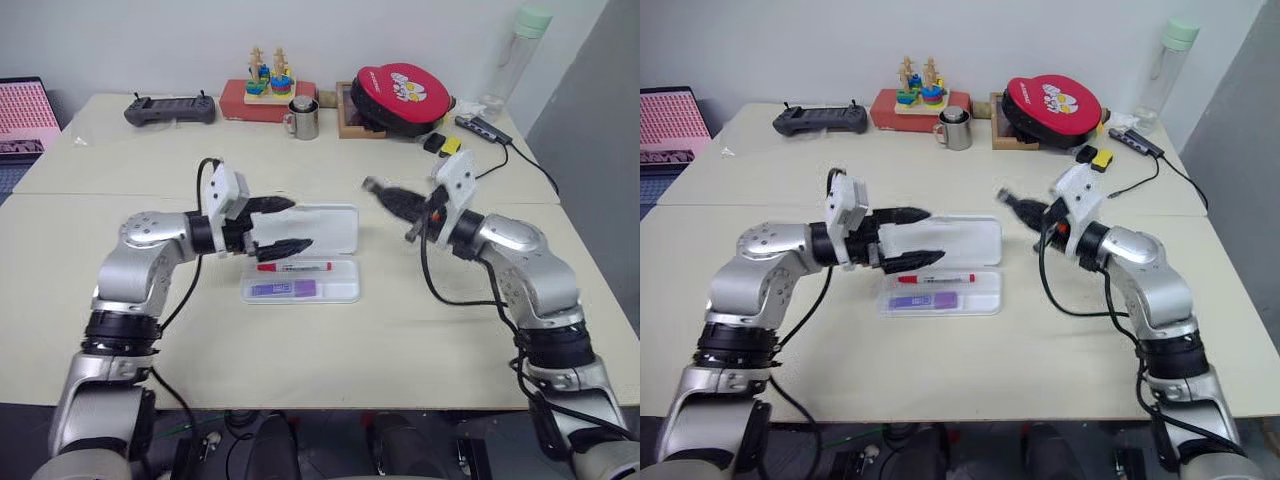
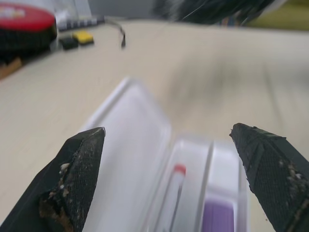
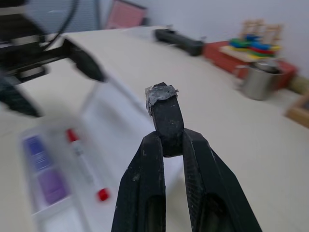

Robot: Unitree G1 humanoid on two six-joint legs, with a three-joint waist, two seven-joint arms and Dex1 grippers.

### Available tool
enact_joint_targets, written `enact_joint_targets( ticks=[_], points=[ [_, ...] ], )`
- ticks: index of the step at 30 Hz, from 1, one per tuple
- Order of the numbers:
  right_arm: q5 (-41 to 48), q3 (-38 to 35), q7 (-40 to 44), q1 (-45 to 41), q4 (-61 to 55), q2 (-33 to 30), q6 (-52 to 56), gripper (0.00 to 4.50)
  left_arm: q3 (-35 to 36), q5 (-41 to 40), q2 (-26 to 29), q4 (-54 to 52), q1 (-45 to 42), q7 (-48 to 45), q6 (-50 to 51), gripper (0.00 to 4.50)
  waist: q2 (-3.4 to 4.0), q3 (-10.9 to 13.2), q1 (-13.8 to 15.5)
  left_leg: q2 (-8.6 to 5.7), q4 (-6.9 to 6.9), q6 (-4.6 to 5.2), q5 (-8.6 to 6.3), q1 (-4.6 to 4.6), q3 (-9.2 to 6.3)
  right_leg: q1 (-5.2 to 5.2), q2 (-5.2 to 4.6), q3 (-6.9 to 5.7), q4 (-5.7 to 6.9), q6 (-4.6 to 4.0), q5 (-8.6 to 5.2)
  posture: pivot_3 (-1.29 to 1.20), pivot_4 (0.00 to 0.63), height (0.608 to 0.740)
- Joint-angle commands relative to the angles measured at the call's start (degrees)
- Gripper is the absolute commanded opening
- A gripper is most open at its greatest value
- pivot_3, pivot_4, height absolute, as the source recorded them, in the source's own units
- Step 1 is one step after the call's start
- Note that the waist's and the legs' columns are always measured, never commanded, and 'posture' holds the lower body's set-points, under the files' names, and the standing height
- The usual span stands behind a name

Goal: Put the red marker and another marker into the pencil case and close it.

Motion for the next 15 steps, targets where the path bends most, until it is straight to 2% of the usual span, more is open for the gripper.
enact_joint_targets(
  ticks=[1,4,9,15],
  points=[
    [-0.5,5.0,3.8,0.0,-2.2,-1.4,3.0,0.20,0.7,-0.5,3.4,-2.6,1.7,-3.8,-0.4,4.50,0.00,0.0,0.1,0.00,0.03,0.00,0.00,0.00,0.00,0.00,-0.01,0.00,0.00,0.04,-0.02,0.00,0.150,0.740],
    [-4.3,10.4,4.7,-0.3,0.8,-1.5,3.5,0.20,1.1,-1.1,5.1,-4.0,3.1,-5.1,0.2,4.50,-0.02,0.0,0.5,0.00,0.12,0.00,0.00,-0.01,0.01,0.02,-0.02,0.01,-0.01,0.23,-0.13,0.00,0.150,0.740],
    [-6.2,12.6,5.4,-0.3,3.6,-0.4,2.6,0.20,1.2,0.3,5.4,-3.7,3.6,-3.9,-0.5,4.50,-0.03,0.0,0.8,0.00,0.18,0.00,0.01,-0.03,0.02,0.00,-0.02,0.03,-0.01,0.25,-0.13,0.00,0.150,0.740],
    [-8.3,13.3,4.9,-0.1,6.4,0.7,2.0,0.20,1.8,-1.7,4.8,-6.7,4.3,-2.5,2.2,4.50,-0.02,0.0,0.7,0.01,0.13,0.00,0.00,-0.05,0.02,-0.02,0.00,0.02,-0.01,0.21,-0.12,0.00,0.150,0.740]
  ],
)
